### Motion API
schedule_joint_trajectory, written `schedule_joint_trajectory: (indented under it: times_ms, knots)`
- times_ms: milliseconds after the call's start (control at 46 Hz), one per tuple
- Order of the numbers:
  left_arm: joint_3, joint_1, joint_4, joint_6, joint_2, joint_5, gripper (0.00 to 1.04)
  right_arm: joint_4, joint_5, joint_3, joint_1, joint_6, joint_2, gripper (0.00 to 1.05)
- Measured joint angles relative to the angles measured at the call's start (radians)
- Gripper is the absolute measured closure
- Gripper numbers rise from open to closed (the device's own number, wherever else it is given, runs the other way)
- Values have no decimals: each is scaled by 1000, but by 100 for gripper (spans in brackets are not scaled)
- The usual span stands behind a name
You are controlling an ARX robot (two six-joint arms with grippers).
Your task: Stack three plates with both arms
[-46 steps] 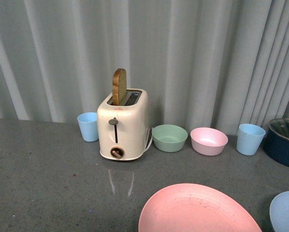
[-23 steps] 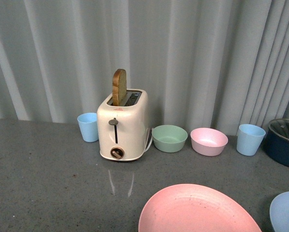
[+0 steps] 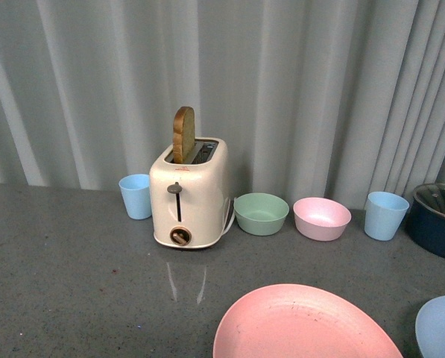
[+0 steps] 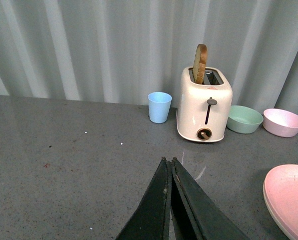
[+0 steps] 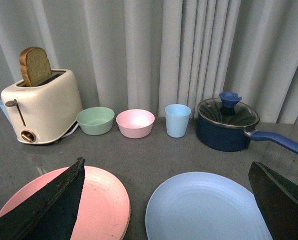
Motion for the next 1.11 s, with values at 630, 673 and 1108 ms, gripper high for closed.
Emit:
schedule_joint_trajectory:
  times_ms: [630,673,1108]
  knots:
    - [0,0,0,0,-1,0,6,0,0,0,0,0,0,7]
    - [0,0,0,0,-1,0,6,0,0,0,0,0,0,7]
    - [0,0,0,0,-1,-1,7,557,28,344,-493,-3,1089,7]
